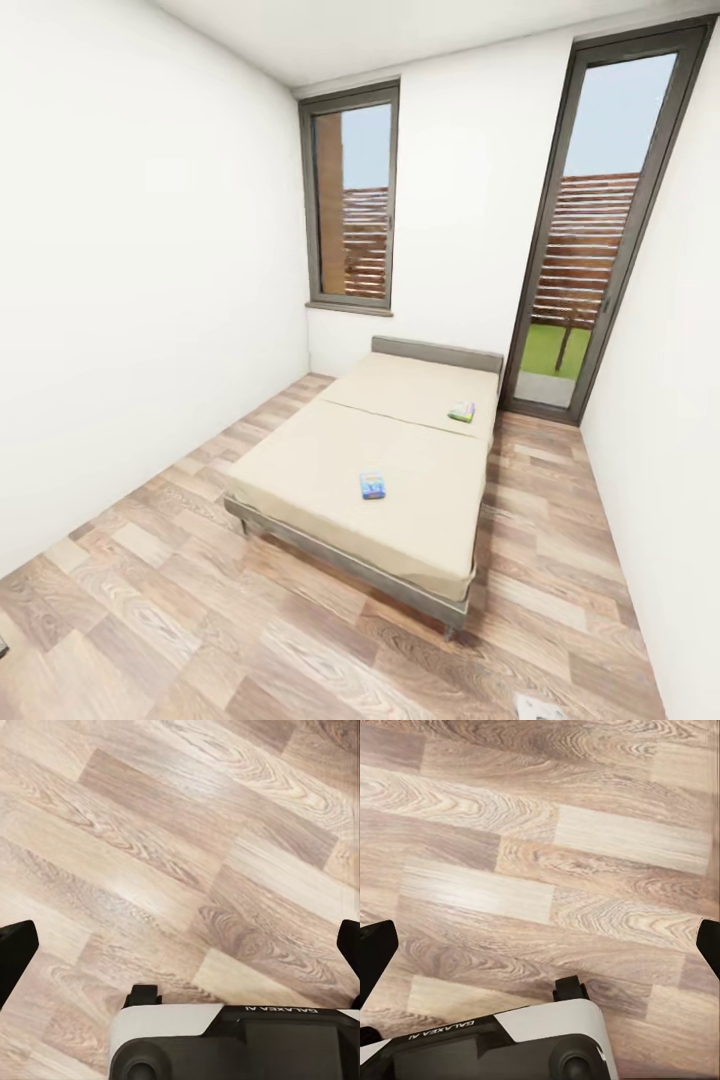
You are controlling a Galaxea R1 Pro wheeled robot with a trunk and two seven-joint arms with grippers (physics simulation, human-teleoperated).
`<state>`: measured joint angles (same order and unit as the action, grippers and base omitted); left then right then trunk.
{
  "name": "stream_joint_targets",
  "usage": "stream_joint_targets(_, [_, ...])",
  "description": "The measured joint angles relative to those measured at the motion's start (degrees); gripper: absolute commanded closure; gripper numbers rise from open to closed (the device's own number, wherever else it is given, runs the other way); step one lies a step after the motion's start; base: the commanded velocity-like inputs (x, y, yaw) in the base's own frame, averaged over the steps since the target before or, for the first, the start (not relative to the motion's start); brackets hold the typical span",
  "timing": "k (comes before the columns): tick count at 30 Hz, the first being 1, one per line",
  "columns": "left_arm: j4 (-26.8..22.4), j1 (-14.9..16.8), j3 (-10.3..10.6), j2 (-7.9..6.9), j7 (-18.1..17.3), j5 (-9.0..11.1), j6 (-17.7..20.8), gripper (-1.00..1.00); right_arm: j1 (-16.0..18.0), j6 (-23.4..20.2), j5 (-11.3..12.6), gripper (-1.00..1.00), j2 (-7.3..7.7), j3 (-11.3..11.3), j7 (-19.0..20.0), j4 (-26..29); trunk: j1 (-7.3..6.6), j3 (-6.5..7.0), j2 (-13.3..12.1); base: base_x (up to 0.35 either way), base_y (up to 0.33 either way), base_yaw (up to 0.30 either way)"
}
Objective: Put all the toys in the child's room - the three board games (two on the bed and one on the table), the two jigsaw puzzles on the table, and the tennis ball on the table - inside the toy box on the table in the child's room.
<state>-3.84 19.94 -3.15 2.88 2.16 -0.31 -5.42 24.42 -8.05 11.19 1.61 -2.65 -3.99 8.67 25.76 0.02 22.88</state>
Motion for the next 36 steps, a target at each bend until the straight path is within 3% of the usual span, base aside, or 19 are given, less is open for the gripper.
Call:
stream_joint_targets(18, [-0.04,-0.16,0.01,-0.27,-0.06,-0.08,-0.07,-1.0,-0.05,0.46,0.0,-1.0,-0.1,0.07,-0.08,0.0,0.0,-0.25,0.0,0.0,0.002,-0.271])
stream_joint_targets(36, [-0.07,-0.19,0.02,-0.49,-0.08,-0.08,-0.06,-1.0,-0.06,2.7,-0.15,-1.0,-0.39,0.17,-0.07,-0.01,-0.02,-0.35,-0.01,0.107,0.217,-0.028])
